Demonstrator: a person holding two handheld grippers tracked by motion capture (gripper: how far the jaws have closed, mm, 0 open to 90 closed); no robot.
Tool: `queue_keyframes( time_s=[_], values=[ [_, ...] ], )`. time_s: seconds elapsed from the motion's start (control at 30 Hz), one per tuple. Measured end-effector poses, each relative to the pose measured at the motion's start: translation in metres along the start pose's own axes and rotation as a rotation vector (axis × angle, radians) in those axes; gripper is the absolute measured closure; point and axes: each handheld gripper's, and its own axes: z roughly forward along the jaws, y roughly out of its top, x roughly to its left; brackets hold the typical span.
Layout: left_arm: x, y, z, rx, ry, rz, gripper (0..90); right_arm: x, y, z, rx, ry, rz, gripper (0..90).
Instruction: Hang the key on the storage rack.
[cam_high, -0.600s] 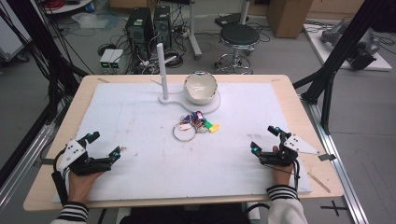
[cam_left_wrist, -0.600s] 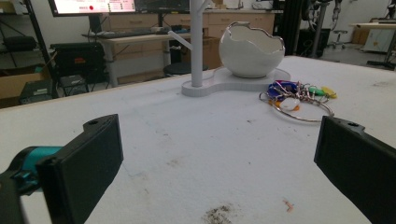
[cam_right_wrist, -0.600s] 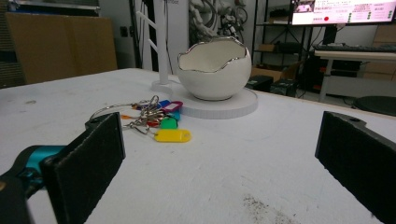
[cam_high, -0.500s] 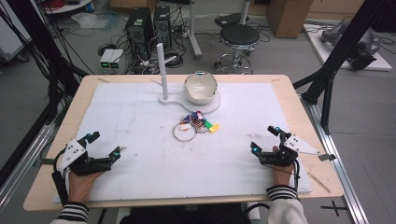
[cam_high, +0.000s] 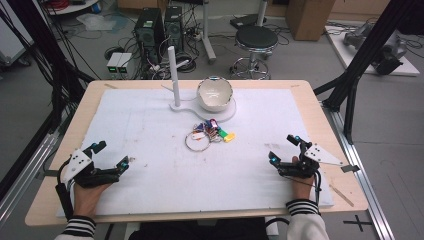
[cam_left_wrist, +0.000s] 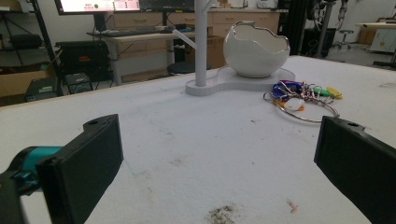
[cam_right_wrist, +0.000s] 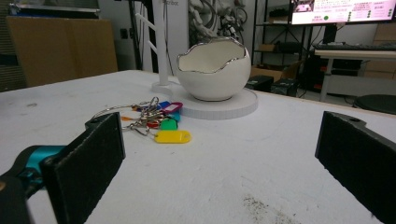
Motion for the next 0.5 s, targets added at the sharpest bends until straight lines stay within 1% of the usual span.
queue_keyframes(
  time_s=[0.07,0.17,0.2,0.23,0.27,0.37,0.4,0.43,0.5],
  values=[
    [0.000,0.000,0.000,-0.004,0.001,-0.011,1.7,0.000,0.000,0.000,-0.002,-0.001,-0.003,1.0],
    [0.002,0.002,0.001,0.006,0.001,-0.016,1.7,0.000,0.000,0.000,0.000,0.000,0.000,1.0],
    [0.002,0.005,0.001,0.002,-0.002,-0.022,1.7,0.000,0.000,0.000,0.002,-0.001,0.004,1.0],
    [0.001,0.011,0.001,-0.008,-0.003,-0.033,1.7,0.000,0.000,0.000,0.000,0.001,0.002,1.0],
    [0.001,0.011,0.001,-0.008,-0.003,-0.033,1.7,0.000,0.000,0.000,0.000,0.000,0.001,1.0],
    [-0.001,0.023,0.002,-0.007,-0.023,-0.021,1.7,0.000,0.000,0.000,-0.002,-0.002,0.000,1.0],
    [-0.003,0.031,0.006,-0.002,-0.031,-0.019,1.7,0.000,0.000,0.000,0.000,0.000,0.000,1.0],
    [-0.003,0.031,0.006,-0.002,-0.031,-0.019,1.7,0.000,0.000,0.000,-0.003,0.000,-0.003,1.0],
    [-0.004,0.040,0.012,0.012,-0.046,-0.022,1.7,0.000,0.000,0.000,0.004,0.001,0.006,1.0]
  ],
)
